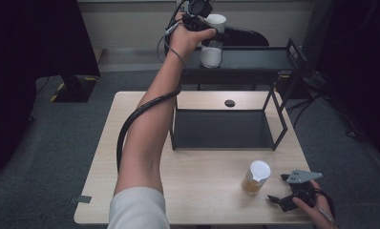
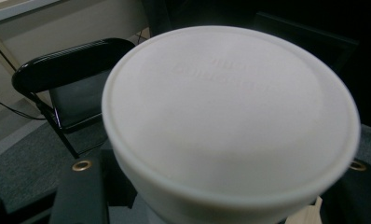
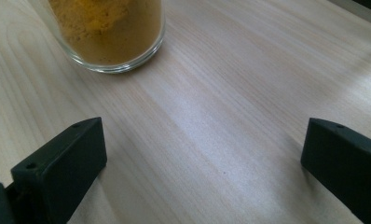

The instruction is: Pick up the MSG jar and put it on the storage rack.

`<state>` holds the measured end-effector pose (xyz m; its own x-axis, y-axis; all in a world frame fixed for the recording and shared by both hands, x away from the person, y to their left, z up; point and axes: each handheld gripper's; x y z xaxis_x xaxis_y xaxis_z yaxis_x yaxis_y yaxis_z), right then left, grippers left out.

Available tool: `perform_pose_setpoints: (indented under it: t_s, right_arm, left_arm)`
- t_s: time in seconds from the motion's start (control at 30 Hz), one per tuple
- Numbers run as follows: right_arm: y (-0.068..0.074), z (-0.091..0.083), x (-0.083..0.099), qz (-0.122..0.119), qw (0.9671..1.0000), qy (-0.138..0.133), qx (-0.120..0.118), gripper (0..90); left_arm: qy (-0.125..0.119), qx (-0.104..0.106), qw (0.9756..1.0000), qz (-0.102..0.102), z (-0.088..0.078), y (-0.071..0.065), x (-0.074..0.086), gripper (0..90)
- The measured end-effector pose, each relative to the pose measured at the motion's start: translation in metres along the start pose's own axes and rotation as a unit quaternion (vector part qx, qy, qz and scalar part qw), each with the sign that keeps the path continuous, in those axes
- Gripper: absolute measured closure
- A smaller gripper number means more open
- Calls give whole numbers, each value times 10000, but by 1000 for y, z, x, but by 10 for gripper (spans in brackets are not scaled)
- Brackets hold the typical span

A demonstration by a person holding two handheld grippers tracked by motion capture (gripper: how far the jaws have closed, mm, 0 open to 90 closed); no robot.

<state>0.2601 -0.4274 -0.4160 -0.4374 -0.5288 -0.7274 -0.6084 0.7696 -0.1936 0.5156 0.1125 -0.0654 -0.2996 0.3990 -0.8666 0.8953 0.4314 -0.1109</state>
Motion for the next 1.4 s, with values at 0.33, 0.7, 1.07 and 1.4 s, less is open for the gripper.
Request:
perform_pose_setpoints:
  t_s: [0.33,0.7,1.07,1.4]
  right_arm:
    - [0,0,0,0,10000,0,0,0]
    - [0,0,0,1,10000,0,1,0]
    - [0,0,0,6,10000,7,0,0]
    - [0,0,0,0,10000,10,4,0]
  left_arm:
    - [-55,-173,9997,-178,2,-6,0,183]
    - [-287,-226,9987,-351,-5,-13,7,14]
    - [-299,-113,9985,-453,-14,-24,17,9]
    - [-341,-88,9987,-363,-19,-35,31,14]
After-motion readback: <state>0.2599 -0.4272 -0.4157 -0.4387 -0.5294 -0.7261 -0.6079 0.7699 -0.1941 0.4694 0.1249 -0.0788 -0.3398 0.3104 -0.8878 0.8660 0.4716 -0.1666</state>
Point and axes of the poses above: each handheld gripper's, and its own axes: z roughly forward along the jaws, x roughly out of its underside, y roughly to its left, and after that the axes turned 14 degrees about x, right-handed
